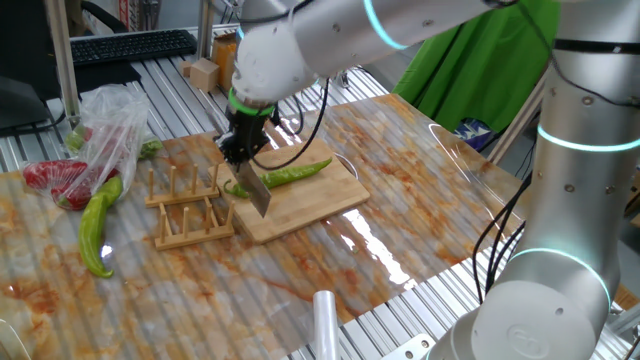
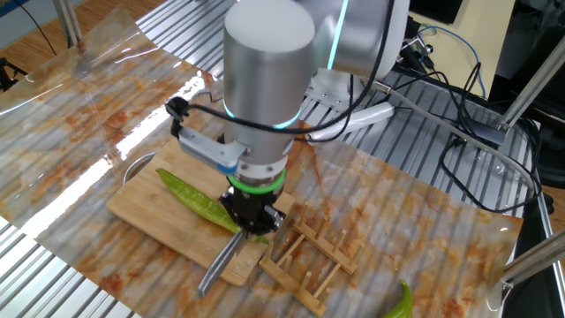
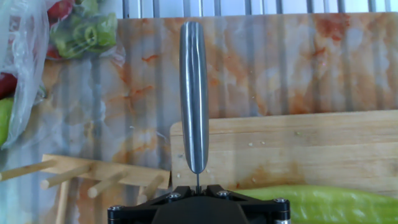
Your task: Chop the chili peppers
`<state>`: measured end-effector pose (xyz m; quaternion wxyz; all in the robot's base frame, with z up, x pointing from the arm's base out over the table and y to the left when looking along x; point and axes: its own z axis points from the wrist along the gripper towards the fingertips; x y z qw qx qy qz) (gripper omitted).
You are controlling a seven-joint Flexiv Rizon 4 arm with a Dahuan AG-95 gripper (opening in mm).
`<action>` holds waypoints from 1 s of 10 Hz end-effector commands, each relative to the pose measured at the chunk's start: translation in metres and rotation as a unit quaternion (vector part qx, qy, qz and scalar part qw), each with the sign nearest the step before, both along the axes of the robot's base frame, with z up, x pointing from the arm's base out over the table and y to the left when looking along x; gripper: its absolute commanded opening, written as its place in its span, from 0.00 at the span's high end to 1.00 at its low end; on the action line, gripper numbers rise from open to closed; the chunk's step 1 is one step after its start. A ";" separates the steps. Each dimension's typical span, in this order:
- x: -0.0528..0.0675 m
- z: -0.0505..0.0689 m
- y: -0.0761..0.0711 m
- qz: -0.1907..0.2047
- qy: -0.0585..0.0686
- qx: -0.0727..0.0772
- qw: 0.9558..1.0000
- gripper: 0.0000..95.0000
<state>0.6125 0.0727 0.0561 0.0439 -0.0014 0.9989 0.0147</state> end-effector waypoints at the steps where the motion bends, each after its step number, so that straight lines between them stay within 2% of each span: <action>1: 0.003 -0.028 0.002 -0.003 -0.008 0.001 1.000 1.00; 2: 0.004 -0.030 0.002 -0.003 -0.007 0.000 1.000 1.00; 3: 0.005 -0.026 0.001 -0.006 -0.009 0.019 1.000 1.00; 4: 0.005 -0.020 0.003 -0.006 -0.004 0.012 1.000 1.00; 7: 0.002 -0.013 0.009 -0.014 0.001 0.009 1.000 1.00; 9: 0.001 -0.013 0.010 -0.016 -0.003 0.010 1.000 1.00; 10: 0.001 -0.014 0.010 -0.013 -0.008 0.002 1.000 1.00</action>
